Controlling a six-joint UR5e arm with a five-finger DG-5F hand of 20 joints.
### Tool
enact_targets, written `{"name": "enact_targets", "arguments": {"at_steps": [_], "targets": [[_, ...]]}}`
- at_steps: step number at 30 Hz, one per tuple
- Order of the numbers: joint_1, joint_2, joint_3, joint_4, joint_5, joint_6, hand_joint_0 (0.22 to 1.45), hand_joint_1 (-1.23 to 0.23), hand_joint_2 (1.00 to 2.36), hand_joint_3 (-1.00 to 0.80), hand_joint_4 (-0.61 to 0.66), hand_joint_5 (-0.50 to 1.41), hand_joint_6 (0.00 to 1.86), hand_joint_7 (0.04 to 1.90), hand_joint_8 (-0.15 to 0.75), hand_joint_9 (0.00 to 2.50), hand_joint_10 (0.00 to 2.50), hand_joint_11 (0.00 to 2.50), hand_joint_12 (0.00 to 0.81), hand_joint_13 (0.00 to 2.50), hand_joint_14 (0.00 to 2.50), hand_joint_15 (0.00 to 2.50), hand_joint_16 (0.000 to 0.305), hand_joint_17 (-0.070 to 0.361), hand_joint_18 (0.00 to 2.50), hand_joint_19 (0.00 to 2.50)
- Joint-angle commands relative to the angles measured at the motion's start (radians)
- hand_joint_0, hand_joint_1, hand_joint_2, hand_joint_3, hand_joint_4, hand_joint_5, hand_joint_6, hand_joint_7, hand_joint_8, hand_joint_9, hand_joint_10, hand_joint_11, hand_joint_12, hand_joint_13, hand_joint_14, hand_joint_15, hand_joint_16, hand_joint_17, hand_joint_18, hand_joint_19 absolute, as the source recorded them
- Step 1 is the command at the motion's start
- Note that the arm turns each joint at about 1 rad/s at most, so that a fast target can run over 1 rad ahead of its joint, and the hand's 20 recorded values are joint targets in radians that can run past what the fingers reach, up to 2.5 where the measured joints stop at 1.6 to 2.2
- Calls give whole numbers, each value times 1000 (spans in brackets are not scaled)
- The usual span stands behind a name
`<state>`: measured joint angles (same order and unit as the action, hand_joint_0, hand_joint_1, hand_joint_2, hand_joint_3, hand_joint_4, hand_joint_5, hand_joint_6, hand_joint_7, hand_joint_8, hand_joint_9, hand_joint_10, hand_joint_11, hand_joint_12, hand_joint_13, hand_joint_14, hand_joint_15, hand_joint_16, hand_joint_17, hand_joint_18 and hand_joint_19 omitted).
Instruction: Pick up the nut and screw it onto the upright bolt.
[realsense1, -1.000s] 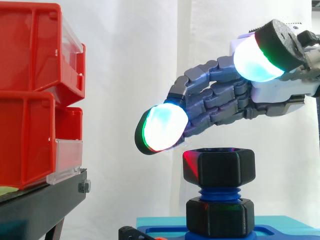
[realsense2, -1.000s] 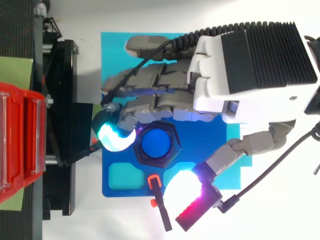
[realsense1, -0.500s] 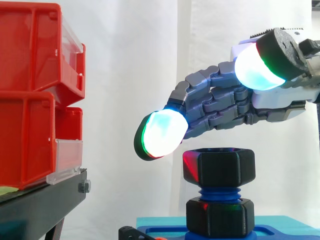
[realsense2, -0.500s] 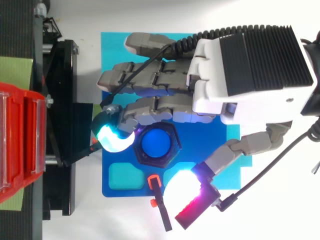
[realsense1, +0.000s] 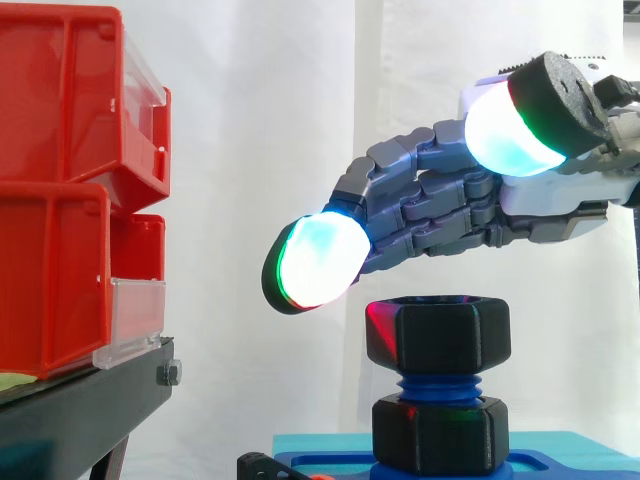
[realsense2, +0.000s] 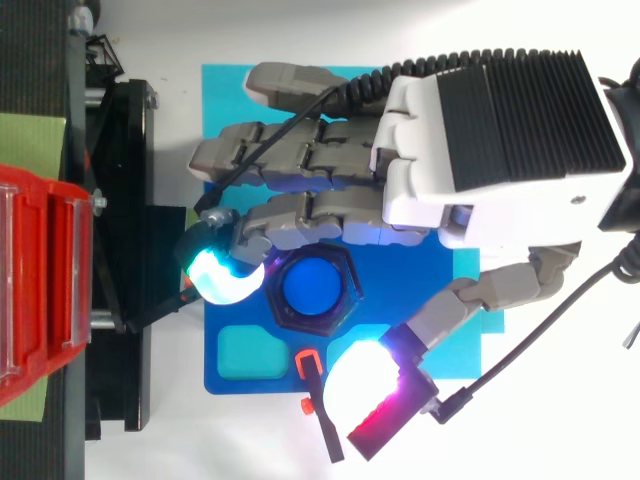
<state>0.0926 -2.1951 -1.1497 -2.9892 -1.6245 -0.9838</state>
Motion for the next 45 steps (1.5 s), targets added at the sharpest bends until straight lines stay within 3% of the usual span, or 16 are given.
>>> {"name": "enact_targets", "arguments": {"at_steps": [1, 8, 16, 35, 40, 45], "targets": [[1, 0, -1, -4, 0, -3, 421, -360, 1000, -500, 178, -214, 501, 625, 219, 6, 0, 0, 345, 0, 0, 0, 48, 108, 0, 0], [6, 0, -1, -2, 0, -4, 422, -357, 1000, -500, 179, -212, 501, 627, 223, 28, 0, 0, 342, 0, 0, 0, 47, 107, 0, 0], [18, 2, -1, -4, 23, -4, 424, -380, 1000, -500, 185, -203, 501, 626, 233, 89, 0, 0, 337, 12, 0, 0, 46, 103, 0, 0], [19, 0, -1, -11, 23, -4, 445, -409, 1000, -500, 199, -190, 501, 641, 245, 187, 0, 0, 327, 90, 0, 0, 42, 95, 0, 0], [19, 0, -1, -17, 23, -4, 445, -291, 1000, -500, 189, -182, 501, 643, 253, 277, 0, 0, 326, 122, 0, 0, 42, 94, 0, 0], [19, 0, -1, -17, 23, -4, 445, -261, 1000, -500, 201, -173, 501, 654, 257, 316, 0, 0, 321, 155, 0, 0, 39, 89, 0, 0]]}}
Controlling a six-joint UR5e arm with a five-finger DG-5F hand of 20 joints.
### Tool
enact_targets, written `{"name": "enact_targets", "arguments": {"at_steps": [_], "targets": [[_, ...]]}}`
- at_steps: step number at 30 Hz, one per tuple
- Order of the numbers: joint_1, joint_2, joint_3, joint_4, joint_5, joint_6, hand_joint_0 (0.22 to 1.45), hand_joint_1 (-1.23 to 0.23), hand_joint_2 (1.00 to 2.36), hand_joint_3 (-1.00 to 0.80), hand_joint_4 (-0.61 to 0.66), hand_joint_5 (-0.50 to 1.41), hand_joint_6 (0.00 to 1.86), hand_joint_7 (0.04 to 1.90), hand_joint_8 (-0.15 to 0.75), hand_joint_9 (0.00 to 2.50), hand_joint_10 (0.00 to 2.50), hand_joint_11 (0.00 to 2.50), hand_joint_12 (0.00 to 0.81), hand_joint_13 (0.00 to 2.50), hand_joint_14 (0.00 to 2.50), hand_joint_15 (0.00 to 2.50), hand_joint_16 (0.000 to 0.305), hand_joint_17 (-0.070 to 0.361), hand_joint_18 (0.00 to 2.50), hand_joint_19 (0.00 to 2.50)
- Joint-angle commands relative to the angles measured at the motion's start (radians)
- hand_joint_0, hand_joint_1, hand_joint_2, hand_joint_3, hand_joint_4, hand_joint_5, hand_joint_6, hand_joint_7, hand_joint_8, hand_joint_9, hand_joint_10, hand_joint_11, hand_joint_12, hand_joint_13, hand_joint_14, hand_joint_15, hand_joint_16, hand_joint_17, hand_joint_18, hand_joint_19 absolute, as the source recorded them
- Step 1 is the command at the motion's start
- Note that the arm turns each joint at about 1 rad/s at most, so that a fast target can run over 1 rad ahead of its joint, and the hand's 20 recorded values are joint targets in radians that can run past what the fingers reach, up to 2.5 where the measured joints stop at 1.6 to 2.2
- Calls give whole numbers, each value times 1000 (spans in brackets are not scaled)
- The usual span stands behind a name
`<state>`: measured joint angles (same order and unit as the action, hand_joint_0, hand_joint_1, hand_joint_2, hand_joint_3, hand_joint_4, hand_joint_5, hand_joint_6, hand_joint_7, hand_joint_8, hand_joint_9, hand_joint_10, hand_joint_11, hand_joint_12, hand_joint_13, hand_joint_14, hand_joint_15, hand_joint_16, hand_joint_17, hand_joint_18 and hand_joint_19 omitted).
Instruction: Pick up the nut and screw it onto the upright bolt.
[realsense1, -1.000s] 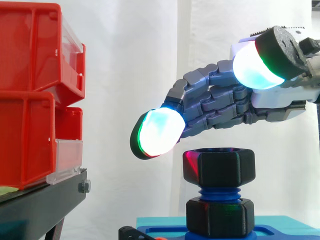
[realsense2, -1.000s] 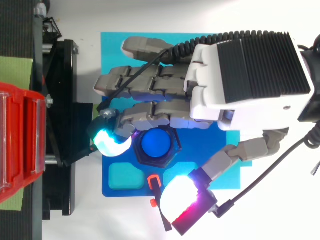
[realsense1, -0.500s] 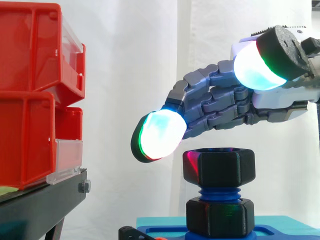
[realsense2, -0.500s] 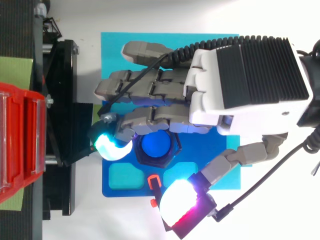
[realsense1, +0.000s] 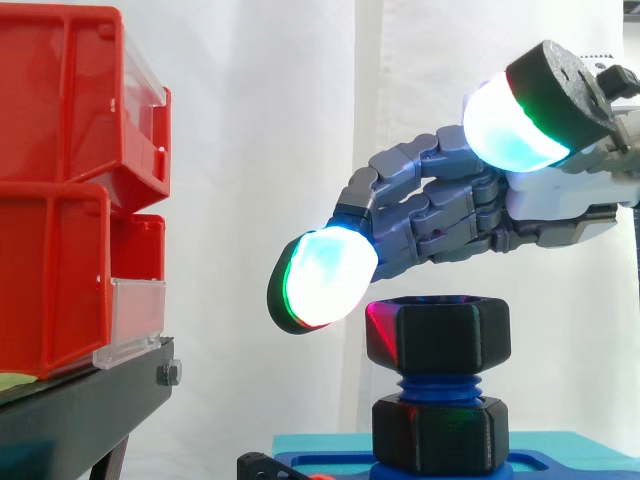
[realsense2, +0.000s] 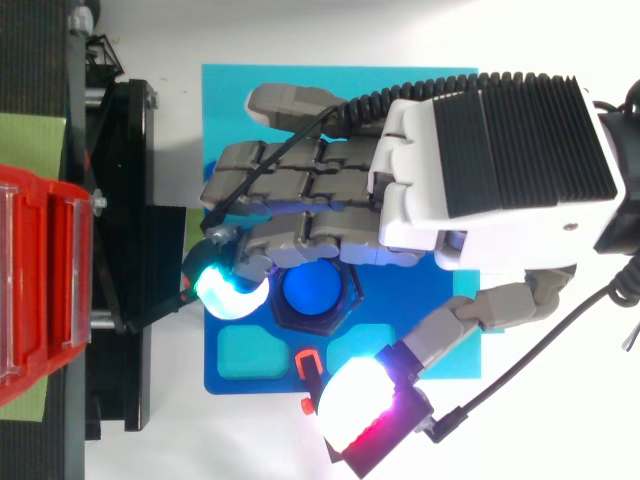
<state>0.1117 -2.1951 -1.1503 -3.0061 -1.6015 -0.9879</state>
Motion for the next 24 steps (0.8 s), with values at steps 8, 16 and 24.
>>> {"name": "enact_targets", "arguments": {"at_steps": [8, 16, 24], "targets": [[-1, 0, 0, -24, 17, 0, 451, -261, 1000, -500, 244, -144, 503, 752, 273, 433, 0, 0, 315, 213, 0, 0, 38, 85, 0, 0], [-1, 0, 0, -30, 20, -3, 460, -226, 1000, -500, 260, -118, 503, 820, 277, 504, 0, 0, 304, 276, 0, 0, 35, 79, 0, 0], [-3, 0, 0, -24, 20, -8, 466, -211, 1000, -500, 276, -104, 504, 889, 289, 595, 0, 0, 294, 348, 0, 0, 33, 74, 0, 0]]}}
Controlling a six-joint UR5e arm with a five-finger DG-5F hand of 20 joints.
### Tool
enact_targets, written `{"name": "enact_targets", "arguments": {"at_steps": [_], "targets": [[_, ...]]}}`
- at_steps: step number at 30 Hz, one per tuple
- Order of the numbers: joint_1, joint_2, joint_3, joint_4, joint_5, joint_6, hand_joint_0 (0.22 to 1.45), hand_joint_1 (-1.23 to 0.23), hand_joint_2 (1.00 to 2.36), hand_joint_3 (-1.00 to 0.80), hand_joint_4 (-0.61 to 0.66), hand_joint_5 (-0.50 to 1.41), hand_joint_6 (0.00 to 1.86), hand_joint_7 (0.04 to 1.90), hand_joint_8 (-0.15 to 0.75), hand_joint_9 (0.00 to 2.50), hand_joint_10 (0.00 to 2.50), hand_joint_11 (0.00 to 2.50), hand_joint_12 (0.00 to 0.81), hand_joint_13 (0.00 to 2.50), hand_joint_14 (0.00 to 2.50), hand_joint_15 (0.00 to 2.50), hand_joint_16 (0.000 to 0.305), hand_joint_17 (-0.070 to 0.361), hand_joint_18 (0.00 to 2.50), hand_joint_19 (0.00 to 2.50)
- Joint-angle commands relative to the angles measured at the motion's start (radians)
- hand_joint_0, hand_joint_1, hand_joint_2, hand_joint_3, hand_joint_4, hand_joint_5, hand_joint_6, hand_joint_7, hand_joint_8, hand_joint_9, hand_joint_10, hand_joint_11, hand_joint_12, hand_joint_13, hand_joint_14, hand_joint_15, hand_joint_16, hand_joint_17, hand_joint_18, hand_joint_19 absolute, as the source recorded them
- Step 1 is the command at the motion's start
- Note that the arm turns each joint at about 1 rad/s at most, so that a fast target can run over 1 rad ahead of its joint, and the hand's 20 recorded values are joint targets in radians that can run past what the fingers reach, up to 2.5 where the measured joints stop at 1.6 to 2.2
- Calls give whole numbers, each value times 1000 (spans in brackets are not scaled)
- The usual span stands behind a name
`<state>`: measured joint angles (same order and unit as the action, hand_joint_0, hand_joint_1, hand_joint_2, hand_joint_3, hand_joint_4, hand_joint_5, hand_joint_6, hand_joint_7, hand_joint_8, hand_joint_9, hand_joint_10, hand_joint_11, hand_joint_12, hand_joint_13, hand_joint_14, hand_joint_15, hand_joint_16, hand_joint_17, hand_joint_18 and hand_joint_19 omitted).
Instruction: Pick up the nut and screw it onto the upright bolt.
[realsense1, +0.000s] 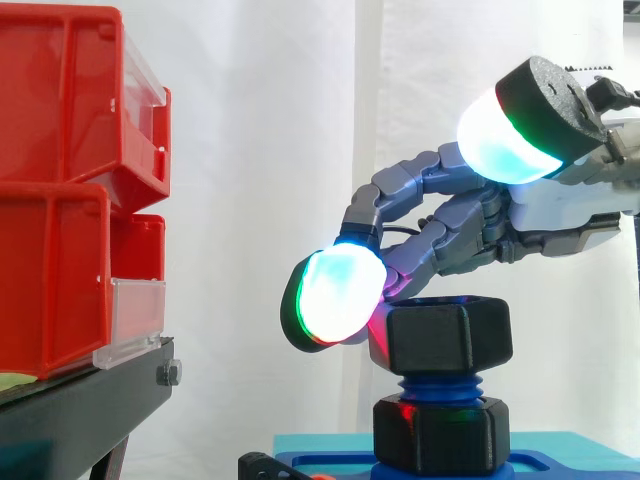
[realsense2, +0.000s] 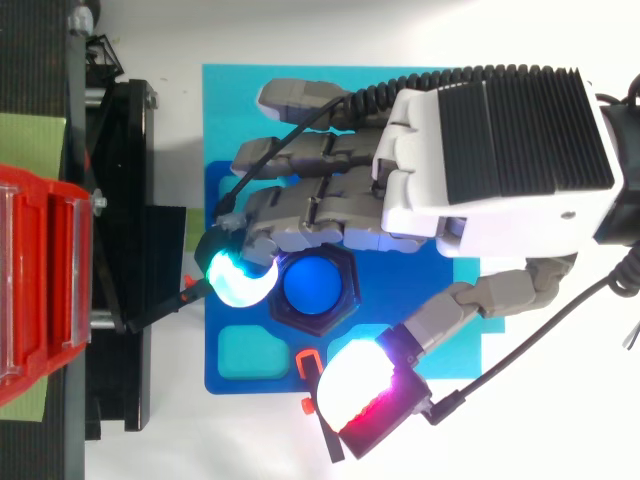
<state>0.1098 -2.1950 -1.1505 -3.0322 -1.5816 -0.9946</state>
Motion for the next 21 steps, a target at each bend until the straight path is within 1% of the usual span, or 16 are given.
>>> {"name": "enact_targets", "arguments": {"at_steps": [1, 6, 10, 13, 15, 17, 18, 19, 21], "targets": [[-2, 1, 0, 3, 0, -1, 466, -210, 1000, -500, 279, -101, 504, 895, 290, 606, 0, 0, 293, 357, 0, 0, 33, 74, 0, 0], [-9, 0, 0, 6, 0, -9, 470, -207, 1000, -500, 287, -90, 504, 957, 296, 649, 0, 0, 290, 399, 0, 0, 31, 71, 30, 0], [-15, 0, 0, 3, -2, -21, 473, -209, 1000, -500, 269, -61, 505, 1105, 307, 809, 0, 0, 286, 466, 0, 0, 31, 69, 71, 0], [-19, 0, 0, 3, 0, -35, 474, -210, 1000, -500, 254, -44, 505, 1189, 305, 835, 0, 0, 284, 476, 0, 0, 30, 68, 87, 0], [-24, 0, 0, 3, -2, -45, 476, -212, 1000, -500, 233, -29, 504, 1284, 307, 882, 0, 0, 281, 508, 0, 0, 29, 66, 115, 0], [-27, 1, 0, 3, -3, -52, 479, -214, 1000, -500, 207, -11, 503, 1424, 302, 923, 0, 0, 277, 551, 0, 0, 28, 63, 154, 0], [-32, 0, 0, 6, -3, -52, 481, -214, 1000, -500, 191, 2, 501, 1518, 310, 968, 0, 0, 275, 563, 0, 0, 27, 62, 164, 0], [-32, 1, 0, 6, -5, -52, 483, -216, 1000, -500, 183, 6, 500, 1562, 311, 976, 0, 0, 273, 575, 0, 0, 27, 61, 173, 0], [-35, 0, 0, 7, -5, -52, 486, -220, 1000, -500, 164, 10, 513, 1571, 311, 992, 0, 0, 271, 593, 0, 0, 26, 59, 189, 0]]}}
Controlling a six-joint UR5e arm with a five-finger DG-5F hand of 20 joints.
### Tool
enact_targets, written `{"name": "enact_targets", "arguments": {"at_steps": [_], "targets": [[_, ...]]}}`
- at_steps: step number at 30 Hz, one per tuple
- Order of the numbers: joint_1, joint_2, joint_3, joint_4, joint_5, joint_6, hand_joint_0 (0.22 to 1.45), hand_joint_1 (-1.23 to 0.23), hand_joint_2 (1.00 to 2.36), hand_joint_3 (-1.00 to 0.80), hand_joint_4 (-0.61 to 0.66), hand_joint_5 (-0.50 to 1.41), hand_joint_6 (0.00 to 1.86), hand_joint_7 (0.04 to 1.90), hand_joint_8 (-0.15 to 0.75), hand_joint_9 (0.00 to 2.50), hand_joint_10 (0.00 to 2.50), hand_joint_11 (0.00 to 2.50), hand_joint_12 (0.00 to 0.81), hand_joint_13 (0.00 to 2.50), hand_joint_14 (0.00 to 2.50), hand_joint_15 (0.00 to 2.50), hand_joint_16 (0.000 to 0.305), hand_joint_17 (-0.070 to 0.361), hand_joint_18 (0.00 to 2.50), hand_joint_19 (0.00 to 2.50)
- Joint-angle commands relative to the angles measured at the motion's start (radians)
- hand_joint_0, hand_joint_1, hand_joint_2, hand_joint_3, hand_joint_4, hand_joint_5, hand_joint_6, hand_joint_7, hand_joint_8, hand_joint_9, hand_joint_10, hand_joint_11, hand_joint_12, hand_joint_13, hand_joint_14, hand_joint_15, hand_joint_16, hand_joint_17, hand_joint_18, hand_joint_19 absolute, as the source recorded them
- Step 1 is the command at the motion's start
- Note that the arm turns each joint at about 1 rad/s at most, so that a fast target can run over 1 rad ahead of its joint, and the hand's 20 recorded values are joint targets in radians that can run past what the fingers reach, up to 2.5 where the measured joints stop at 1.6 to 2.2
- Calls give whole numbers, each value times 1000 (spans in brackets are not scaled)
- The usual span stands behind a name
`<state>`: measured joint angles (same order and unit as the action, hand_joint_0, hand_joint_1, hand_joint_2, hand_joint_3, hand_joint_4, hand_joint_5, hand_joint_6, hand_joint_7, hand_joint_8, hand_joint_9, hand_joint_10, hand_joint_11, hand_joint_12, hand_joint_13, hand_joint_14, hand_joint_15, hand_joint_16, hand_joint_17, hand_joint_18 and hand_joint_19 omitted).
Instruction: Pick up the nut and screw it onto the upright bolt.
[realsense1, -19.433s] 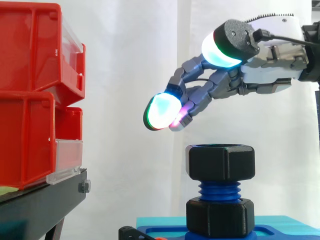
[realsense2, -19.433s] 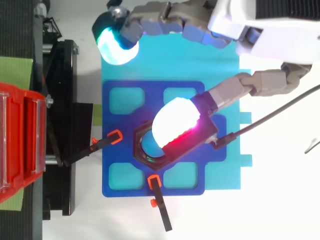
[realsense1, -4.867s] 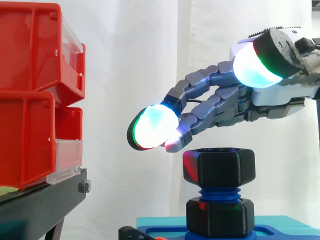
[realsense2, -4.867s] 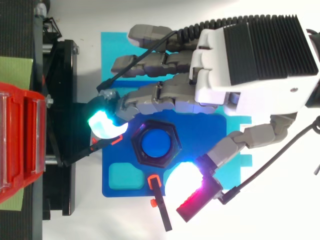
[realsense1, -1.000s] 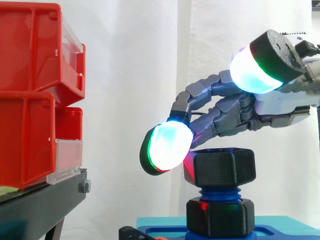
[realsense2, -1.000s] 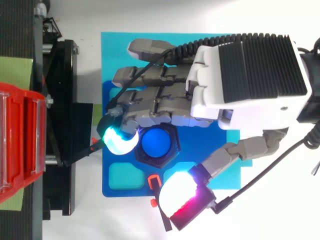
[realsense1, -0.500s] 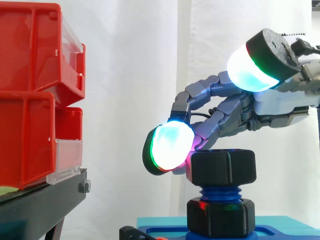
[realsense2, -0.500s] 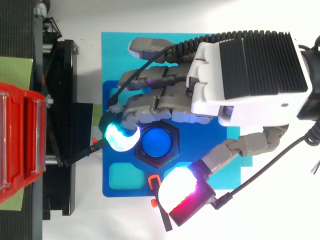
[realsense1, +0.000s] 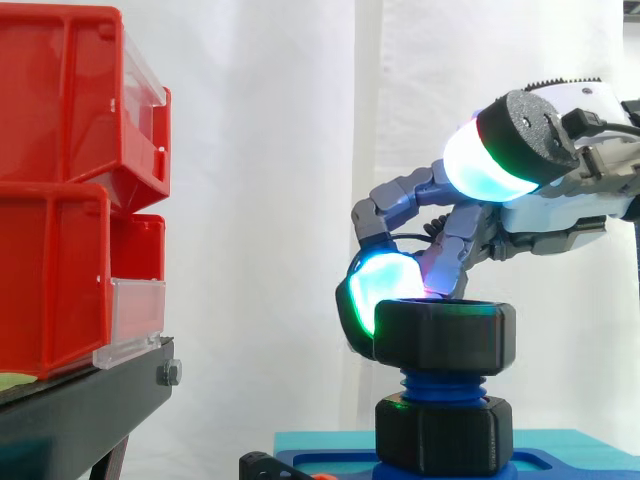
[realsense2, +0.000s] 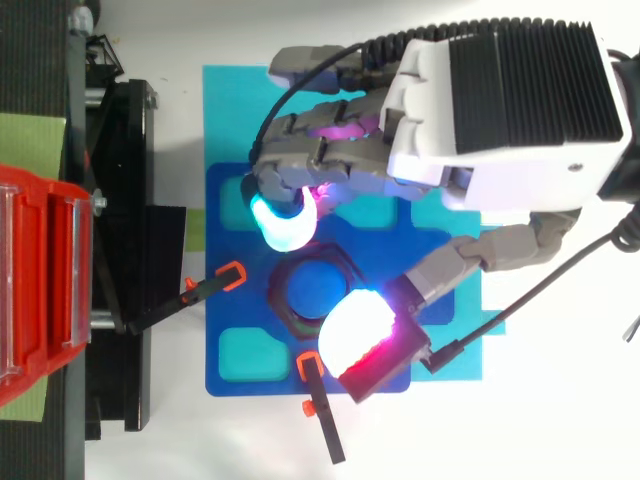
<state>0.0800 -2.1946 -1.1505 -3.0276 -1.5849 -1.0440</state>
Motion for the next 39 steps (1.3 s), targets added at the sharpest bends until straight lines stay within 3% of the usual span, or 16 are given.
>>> {"name": "enact_targets", "arguments": {"at_steps": [1, 9, 16, 18, 21, 23, 33, 36, 39], "targets": [[-6, 1, 0, 3, -1, -2, 487, -221, 1000, -500, 162, 8, 527, 1560, 313, 1006, 0, 0, 271, 597, 0, 0, 26, 59, 200, 0], [-16, 1, 0, 3, -3, -2, 491, -220, 1000, -500, 112, 12, 605, 1435, 303, 1142, 0, 0, 261, 695, 0, 0, 25, 56, 264, 0], [-20, -1, 0, 0, -3, -2, 508, -248, 1000, -500, 144, 18, 583, 1392, 302, 1204, 0, 0, 260, 790, 0, 0, 23, 52, 332, 0], [-25, 1, 2, 0, -3, -1, 517, -267, 1000, -500, 137, 42, 566, 1423, 270, 1330, 0, 0, 249, 879, 0, 0, 23, 51, 399, 0], [-26, 1, 12, -5, -1, 2, 557, -370, 1000, -500, 117, 91, 519, 1512, 194, 1827, 6, 142, 184, 1138, 0, 0, 14, 31, 625, 0], [-29, 1, 28, -23, -1, 4, 562, -390, 1000, -500, 119, 97, 514, 1517, 175, 1921, 7, 208, 179, 1207, 0, 0, 12, 27, 688, 0], [-34, 1, 124, -163, 0, -1, 559, -407, 1000, -500, 133, 93, 502, 1437, 178, 1950, 9, 251, 173, 1228, 0, 0, 13, 28, 689, 0], [-32, 1, 155, -186, 3, 2, 554, -397, 1000, -500, 170, 54, 504, 1302, 243, 1755, 6, 189, 201, 1179, 1, 0, 14, 32, 646, 0], [-26, 1, 155, -183, 5, 2, 547, -401, 1000, -500, 231, 3, 505, 1164, 270, 1570, 6, 180, 246, 1087, 0, 8, 19, 42, 582, 0]]}}
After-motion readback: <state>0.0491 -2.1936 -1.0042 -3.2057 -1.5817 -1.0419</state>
